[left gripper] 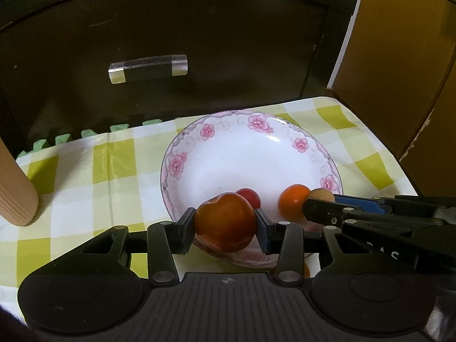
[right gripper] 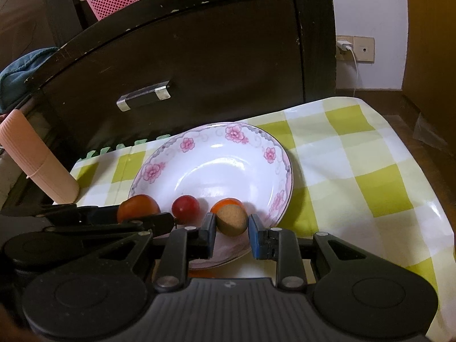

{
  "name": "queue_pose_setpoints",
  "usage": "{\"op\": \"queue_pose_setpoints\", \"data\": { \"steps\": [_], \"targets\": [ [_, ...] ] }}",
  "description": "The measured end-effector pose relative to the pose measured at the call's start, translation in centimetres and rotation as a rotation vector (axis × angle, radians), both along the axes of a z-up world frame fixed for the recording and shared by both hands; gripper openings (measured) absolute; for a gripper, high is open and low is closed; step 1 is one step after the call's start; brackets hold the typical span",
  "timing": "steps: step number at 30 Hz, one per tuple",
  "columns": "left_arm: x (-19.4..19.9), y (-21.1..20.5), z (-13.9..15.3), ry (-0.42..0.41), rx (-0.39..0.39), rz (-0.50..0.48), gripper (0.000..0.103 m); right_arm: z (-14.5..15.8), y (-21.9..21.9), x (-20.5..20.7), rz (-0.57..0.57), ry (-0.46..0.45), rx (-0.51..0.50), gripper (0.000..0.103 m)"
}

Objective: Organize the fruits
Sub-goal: 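Carry the large tomato and brown fruit in both grippers over the plate, then open both grippers to release the large tomato and brown fruit into the plate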

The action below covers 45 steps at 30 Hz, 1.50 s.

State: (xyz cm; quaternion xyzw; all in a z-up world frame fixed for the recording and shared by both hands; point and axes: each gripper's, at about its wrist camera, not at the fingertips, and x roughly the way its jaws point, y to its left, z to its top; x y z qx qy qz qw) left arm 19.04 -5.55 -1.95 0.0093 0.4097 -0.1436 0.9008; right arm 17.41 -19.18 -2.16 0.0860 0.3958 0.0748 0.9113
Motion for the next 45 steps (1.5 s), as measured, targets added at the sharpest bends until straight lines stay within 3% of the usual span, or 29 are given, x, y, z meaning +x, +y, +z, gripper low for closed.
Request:
{"op": "queue_pose_setpoints", "data": {
  "steps": [20,39,45],
  "targets": [
    [1.2,0.4,-0.5,0.012,-0.024,0.031,0.051,-0.2,0.1,1.3,0.003,-0.05,-0.012,0.026],
    [1.1,0.3,-0.6,0.01,-0.022,0.022,0.053,-0.6,-0.1,1.3,0.001,-0.01,0.004,0.026],
    [0.7,0.6,0.1,-0.02,-0.018,0.034,0.062,-0.2,-0.4,1.2,-0.01,-0.021,0.012,0.026]
  ]
}}
